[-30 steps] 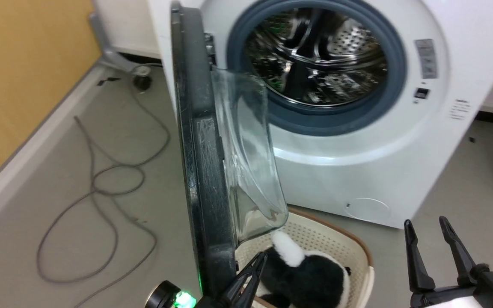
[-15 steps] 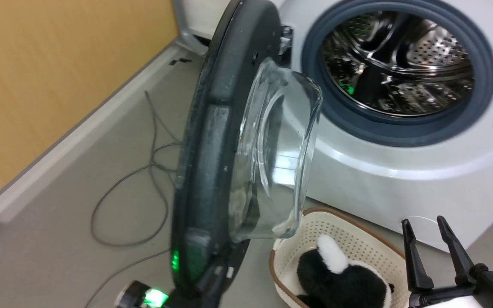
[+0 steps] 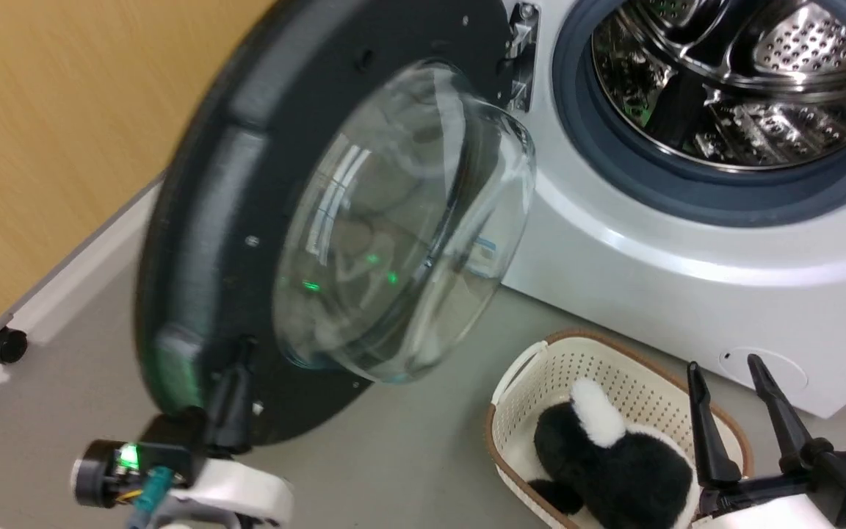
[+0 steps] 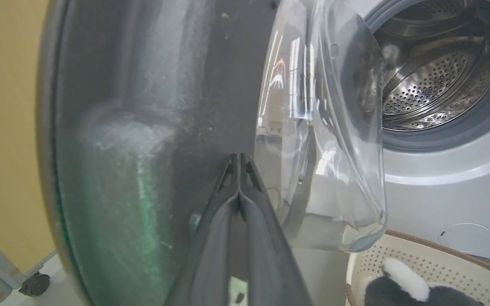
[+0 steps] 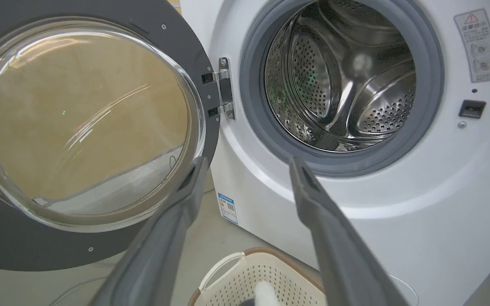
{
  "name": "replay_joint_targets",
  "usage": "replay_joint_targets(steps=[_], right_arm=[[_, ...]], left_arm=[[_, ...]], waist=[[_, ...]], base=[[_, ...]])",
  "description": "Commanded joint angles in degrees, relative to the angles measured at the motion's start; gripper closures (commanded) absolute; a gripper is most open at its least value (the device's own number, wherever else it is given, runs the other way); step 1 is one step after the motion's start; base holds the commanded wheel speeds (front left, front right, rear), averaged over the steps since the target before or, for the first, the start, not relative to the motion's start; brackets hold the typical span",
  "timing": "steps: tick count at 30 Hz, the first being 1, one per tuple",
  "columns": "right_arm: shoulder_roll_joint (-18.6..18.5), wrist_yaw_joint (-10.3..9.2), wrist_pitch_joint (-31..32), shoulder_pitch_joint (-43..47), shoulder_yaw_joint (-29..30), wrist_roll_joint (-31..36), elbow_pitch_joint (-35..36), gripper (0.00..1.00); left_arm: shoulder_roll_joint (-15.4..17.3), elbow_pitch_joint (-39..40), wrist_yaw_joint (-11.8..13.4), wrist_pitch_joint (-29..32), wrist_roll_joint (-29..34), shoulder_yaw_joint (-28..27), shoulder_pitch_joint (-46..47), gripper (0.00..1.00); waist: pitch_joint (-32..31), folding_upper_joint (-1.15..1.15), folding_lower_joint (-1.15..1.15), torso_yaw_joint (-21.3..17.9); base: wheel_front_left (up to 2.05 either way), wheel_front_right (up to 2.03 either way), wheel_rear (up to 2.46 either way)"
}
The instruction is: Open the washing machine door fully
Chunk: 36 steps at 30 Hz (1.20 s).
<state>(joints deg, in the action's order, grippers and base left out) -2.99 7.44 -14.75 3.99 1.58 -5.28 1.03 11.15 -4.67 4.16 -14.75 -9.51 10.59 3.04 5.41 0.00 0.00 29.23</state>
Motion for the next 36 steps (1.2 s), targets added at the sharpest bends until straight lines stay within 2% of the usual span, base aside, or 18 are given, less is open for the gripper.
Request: replay_joint_targets(steps=[1, 8, 22, 36], right_arm=[[0.12, 0.05, -0.25, -1.15, 0.05, 0.46, 0.12, 0.0], [0.12, 0.05, -0.25, -2.69, 0.34, 2.67, 0.4, 0.0], [-0.23, 0.05, -0.25, -6.31, 0.13, 5.88, 0.94, 0.0], [-0.57, 0.05, -0.25, -8.24, -0.04, 6.36, 1.11, 0.0]], left_arm=[[-0.14, -0.83, 0.64, -0.25, -0.58, -1.41, 1.45, 1.0], [-2.16, -4.32, 1.62, -0.25, -3.02, -9.37, 5.42, 1.0], [-3.73, -12.12, -1.87, -0.25, -1.77, -26.4, 15.68, 1.0], [-1.87, -21.25, -4.45, -0.25, -0.14, -35.5, 22.69, 1.0]], waist=[[0.93, 0.0, 0.0, -0.38], [4.53, 0.0, 0.0, -1.25], [10.56, 0.0, 0.0, -3.58], [12.6, 0.0, 0.0, -7.34]], base=[[0.0, 0.0, 0.0], [0.0, 0.0, 0.0], [0.0, 0.0, 0.0], [0.0, 0.0, 0.0]])
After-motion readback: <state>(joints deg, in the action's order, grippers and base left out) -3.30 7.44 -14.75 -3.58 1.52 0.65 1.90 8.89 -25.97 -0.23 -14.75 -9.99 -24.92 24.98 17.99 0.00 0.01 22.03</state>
